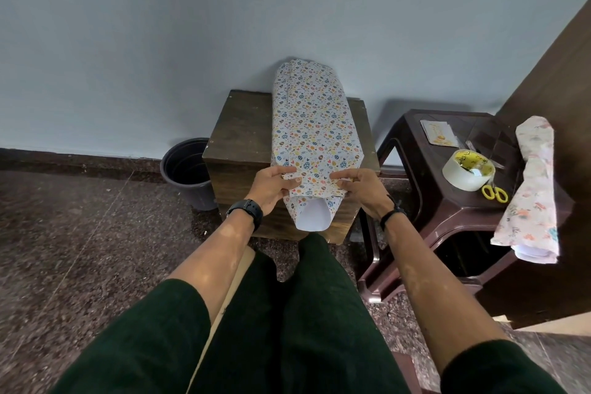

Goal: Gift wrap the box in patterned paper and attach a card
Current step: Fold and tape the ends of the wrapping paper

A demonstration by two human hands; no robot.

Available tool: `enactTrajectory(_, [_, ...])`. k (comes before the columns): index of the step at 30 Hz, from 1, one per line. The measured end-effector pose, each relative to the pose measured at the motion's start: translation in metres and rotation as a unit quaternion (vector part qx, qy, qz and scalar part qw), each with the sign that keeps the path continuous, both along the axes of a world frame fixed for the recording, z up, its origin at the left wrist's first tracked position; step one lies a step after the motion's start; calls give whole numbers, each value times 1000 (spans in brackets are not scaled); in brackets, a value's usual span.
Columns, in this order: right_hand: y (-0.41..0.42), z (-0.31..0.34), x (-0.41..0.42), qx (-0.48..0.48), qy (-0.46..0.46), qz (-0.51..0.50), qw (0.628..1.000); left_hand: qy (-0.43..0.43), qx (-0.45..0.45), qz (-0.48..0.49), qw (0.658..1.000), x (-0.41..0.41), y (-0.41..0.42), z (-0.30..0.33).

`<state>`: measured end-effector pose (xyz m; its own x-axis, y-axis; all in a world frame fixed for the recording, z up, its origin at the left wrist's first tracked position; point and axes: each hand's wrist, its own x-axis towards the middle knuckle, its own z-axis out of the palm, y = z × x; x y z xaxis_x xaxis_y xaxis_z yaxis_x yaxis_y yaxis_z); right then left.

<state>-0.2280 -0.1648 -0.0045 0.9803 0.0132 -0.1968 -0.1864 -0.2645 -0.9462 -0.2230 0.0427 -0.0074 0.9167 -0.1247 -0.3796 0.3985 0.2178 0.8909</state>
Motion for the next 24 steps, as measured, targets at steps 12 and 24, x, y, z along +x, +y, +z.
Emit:
enactTrajectory(12, [-6,-4,-3,140,4,-1,990,-41,26,32,998,-2,-2,-3])
enactTrajectory(24, [-24,-1,-8,289,54,44,955,-34,-25,-33,999,-4,-3,-6])
